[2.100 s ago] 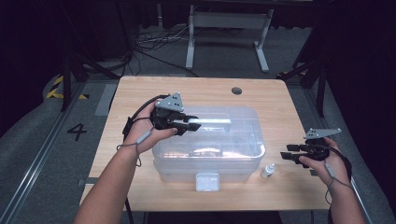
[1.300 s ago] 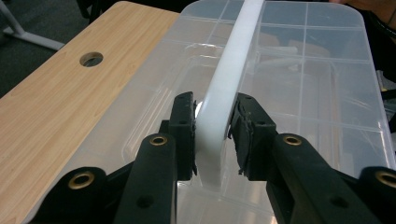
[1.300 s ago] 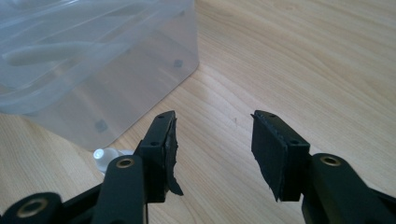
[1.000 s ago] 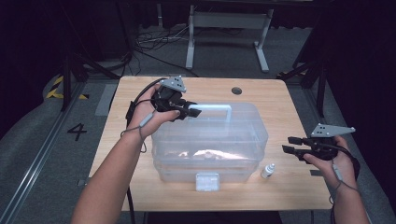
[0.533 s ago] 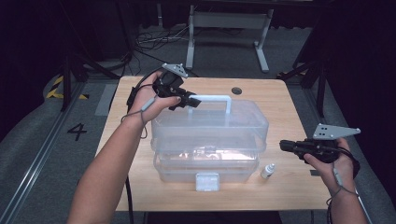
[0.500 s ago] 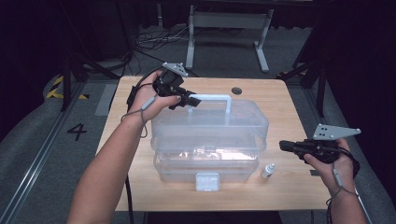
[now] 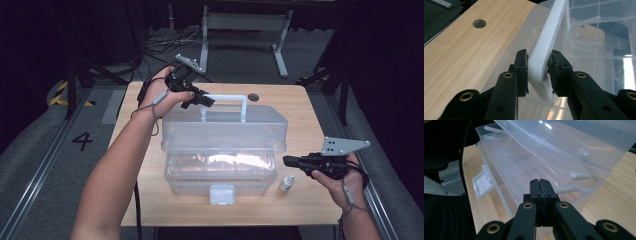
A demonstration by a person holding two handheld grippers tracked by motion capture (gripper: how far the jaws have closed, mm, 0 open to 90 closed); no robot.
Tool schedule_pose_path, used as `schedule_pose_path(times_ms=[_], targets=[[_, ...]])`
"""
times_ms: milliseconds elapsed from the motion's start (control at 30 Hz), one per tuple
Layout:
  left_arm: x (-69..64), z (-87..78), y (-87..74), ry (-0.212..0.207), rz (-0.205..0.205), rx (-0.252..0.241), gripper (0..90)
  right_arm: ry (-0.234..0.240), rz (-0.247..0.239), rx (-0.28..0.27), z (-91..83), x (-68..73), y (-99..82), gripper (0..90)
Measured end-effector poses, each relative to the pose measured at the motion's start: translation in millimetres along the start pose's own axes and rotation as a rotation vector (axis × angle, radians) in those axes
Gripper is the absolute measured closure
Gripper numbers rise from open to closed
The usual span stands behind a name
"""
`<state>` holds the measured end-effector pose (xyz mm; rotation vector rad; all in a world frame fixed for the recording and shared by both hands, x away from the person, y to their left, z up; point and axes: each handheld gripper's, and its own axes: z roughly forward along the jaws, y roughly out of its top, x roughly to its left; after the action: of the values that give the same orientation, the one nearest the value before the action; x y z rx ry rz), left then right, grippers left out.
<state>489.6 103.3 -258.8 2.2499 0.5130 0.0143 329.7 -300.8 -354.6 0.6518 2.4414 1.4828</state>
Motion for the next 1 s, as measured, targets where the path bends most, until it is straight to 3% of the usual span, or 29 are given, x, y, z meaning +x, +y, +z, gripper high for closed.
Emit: schedule_pose_path(times_ms=[300, 600, 700, 767, 800, 1000], targets=[[0.5, -0.4, 0.3, -0.006, -0.005, 0.003, 70.2, -0.010, 0.006, -0.023, 8.3, -0.2, 2.2, 90.0], [-3.0, -0.7, -2.8, 0.001, -0.009, -0.008, 70.1, 0.001, 0.038, -0.063, 18.5, -9.2, 1.0, 90.0], [-4.2, -0.5, -4.1, 0.014, 0.006, -0.016, 69.4, 0.000, 0.039, -0.070, 19.7, -10.2, 0.9, 90.0], [-6.4, -2.6, -6.3, 0.043, 0.017, -0.042, 66.4, -0.001, 0.040, -0.075, 20.0, -10.7, 0.8, 90.0], [-8.9, -6.7, -9.1, 0.062, 0.016, -0.068, 57.8, 0.000, 0.040, -0.078, 19.7, -11.0, 0.9, 90.0], [-19.5, -23.2, -15.4, 0.098, 0.039, -0.106, 49.1, 0.006, 0.040, -0.086, 19.5, -12.1, 2.8, 90.0]])
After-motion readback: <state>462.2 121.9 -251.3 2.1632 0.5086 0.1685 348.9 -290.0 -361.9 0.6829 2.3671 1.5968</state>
